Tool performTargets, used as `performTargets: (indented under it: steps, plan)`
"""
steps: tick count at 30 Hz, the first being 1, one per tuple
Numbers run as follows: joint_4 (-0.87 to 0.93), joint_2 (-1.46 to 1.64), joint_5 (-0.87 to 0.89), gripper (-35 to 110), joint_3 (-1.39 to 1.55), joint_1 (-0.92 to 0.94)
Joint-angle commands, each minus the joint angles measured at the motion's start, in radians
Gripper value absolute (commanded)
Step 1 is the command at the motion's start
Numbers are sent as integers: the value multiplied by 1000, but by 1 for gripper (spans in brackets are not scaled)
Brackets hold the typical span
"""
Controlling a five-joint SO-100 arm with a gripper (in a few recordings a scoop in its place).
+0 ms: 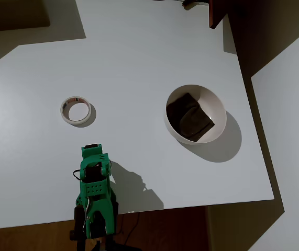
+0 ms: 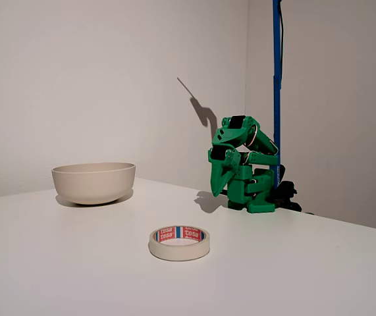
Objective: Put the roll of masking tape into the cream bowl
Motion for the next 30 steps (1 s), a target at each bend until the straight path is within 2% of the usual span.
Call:
performTargets:
  steps: [1,23,30]
  plan:
    - [-9,12,2,-8,5,9]
    - [-6,8,35,-8,-43,34]
    - [-126,-376,61,-8,-224,3]
